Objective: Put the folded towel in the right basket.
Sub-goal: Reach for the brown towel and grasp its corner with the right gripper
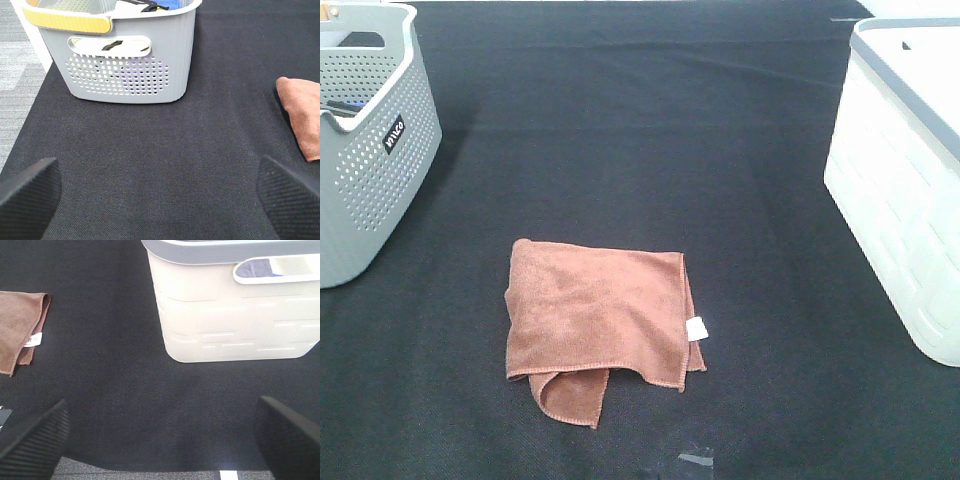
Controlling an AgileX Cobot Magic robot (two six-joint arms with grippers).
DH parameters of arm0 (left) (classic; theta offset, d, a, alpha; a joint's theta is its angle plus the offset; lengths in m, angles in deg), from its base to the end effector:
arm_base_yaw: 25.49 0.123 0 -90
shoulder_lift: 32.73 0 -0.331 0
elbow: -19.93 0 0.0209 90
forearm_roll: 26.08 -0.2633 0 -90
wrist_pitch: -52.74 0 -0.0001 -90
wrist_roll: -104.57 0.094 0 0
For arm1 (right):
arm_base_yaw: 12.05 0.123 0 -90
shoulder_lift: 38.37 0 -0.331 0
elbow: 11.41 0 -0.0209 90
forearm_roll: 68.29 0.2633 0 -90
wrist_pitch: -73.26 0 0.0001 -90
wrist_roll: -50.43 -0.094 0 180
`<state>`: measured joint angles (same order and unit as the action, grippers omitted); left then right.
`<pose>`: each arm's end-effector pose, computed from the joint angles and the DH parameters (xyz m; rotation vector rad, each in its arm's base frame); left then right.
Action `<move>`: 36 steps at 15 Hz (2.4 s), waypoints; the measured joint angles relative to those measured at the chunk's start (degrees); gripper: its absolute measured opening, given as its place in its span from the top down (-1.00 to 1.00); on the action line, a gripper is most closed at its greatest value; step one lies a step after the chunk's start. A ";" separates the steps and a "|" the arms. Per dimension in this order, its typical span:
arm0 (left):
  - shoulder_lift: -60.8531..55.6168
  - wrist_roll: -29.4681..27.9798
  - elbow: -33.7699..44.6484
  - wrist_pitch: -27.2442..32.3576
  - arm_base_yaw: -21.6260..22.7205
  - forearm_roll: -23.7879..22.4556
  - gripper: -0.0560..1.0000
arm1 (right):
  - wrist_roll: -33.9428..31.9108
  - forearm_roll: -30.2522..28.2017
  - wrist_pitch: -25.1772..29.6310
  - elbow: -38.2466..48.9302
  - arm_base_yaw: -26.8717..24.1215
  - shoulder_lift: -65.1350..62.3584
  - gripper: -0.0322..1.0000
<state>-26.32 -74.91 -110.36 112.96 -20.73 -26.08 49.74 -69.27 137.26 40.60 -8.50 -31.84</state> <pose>-0.0377 -0.0031 0.2823 -0.0751 2.0296 0.0581 -0.0358 -0.0037 0.2653 -0.0524 2.1380 0.0225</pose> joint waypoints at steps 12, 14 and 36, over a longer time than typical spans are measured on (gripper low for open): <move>0.00 0.00 0.00 0.00 0.00 -0.40 -0.98 | -0.23 -0.46 -1.20 -1.15 0.00 3.09 -0.91; 0.00 0.00 0.00 0.00 0.00 -0.40 -0.98 | -0.63 2.01 -1.60 -5.90 0.00 14.73 -0.91; 0.00 0.00 0.00 0.00 0.00 -0.46 -0.98 | 20.57 44.06 -22.92 -38.04 17.25 109.89 -0.91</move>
<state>-26.32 -74.91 -110.36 112.96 -20.73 -26.54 70.31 -25.21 114.35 2.55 8.74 78.05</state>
